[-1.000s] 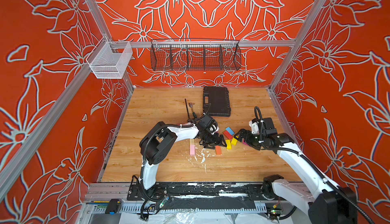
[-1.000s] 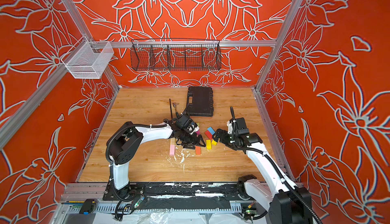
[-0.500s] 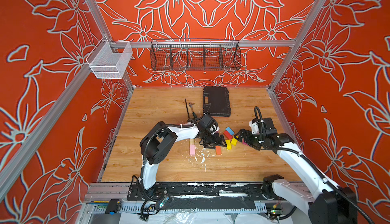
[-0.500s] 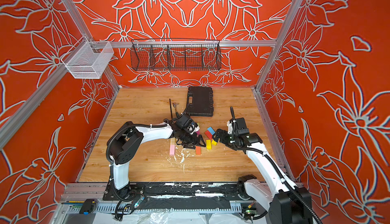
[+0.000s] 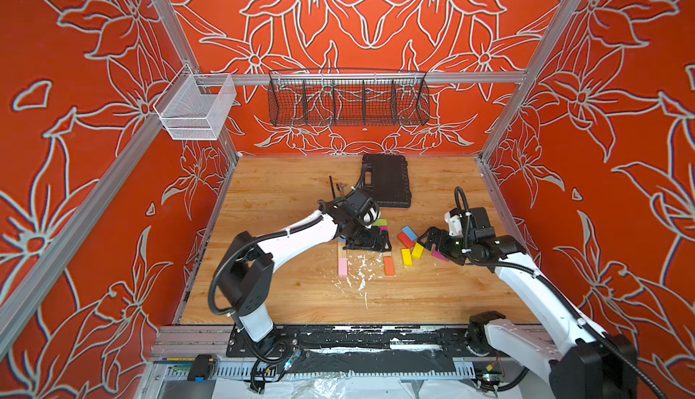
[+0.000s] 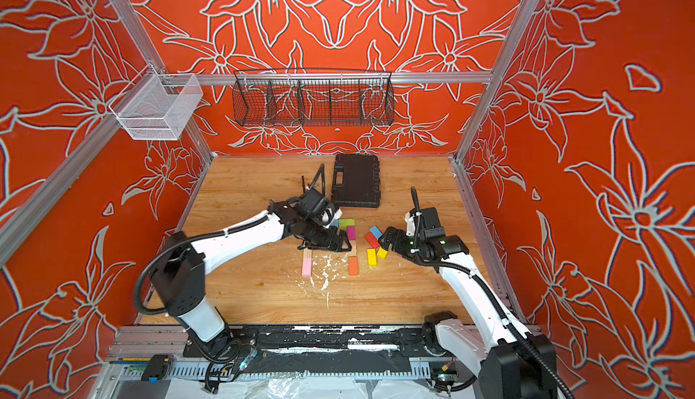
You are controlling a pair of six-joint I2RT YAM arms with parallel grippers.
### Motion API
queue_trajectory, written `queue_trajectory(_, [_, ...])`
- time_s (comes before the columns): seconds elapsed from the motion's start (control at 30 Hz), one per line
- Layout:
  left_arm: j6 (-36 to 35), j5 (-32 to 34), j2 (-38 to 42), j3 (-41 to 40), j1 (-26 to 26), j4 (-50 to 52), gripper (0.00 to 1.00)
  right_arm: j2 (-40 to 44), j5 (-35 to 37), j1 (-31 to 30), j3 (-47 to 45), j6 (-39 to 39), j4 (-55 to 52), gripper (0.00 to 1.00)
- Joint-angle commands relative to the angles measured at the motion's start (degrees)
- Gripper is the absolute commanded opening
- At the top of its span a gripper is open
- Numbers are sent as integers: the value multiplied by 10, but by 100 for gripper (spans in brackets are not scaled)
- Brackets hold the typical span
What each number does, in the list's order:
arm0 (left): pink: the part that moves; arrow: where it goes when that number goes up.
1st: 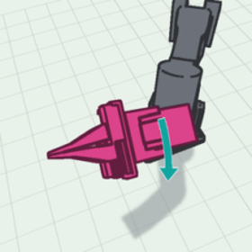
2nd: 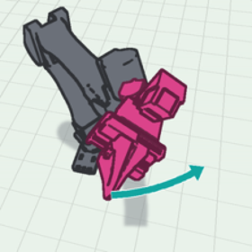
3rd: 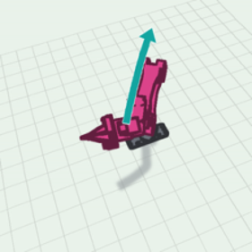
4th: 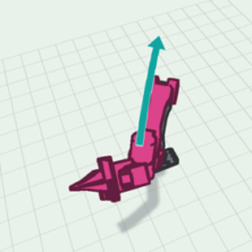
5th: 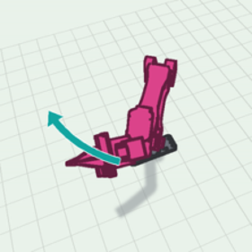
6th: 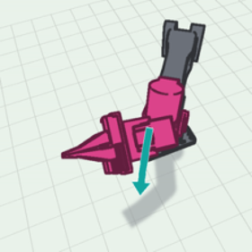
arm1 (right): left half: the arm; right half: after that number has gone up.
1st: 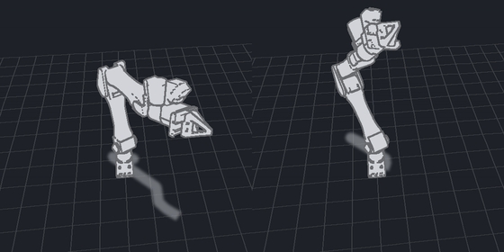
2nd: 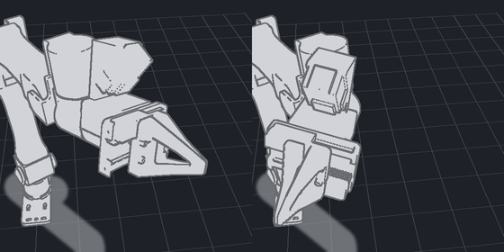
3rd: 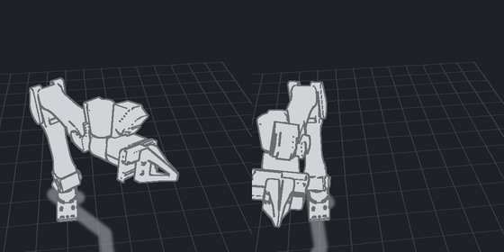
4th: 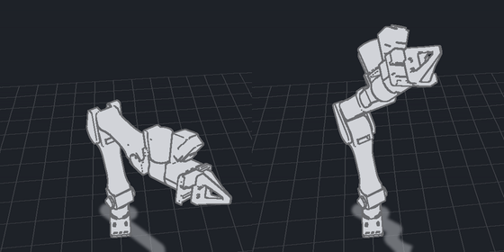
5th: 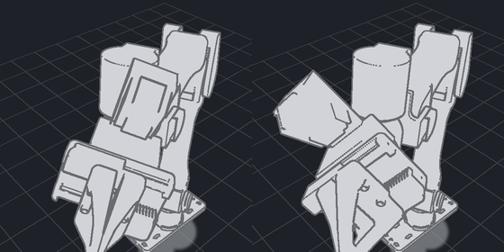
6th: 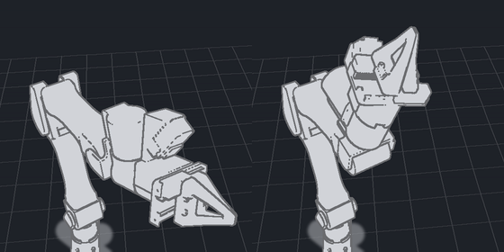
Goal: Assemble the number 7 with building blocks
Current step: Assemble the building block at the center of the board, then adjust the building block at the center of the board.
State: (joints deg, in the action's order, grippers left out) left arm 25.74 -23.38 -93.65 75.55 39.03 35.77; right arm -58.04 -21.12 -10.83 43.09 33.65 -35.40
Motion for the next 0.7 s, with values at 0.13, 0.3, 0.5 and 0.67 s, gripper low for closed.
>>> queue_trajectory(0.13, [-71, 37, 142, 4, -117, 99, 90, -22, 10, 5, 63, -5, -12, 97])
queue_trajectory(0.3, [-121, 27, 209, -26, -220, 129, 96, -82, -8, 5, 125, -55, -67, 94])
queue_trajectory(0.5, [-160, -21, 235, -77, -337, 144, 96, -217, 61, -34, 203, -128, -154, 86])
queue_trajectory(0.67, [-187, -24, 239, -126, -374, 129, 95, -322, 124, -94, 253, -145, -143, 79])
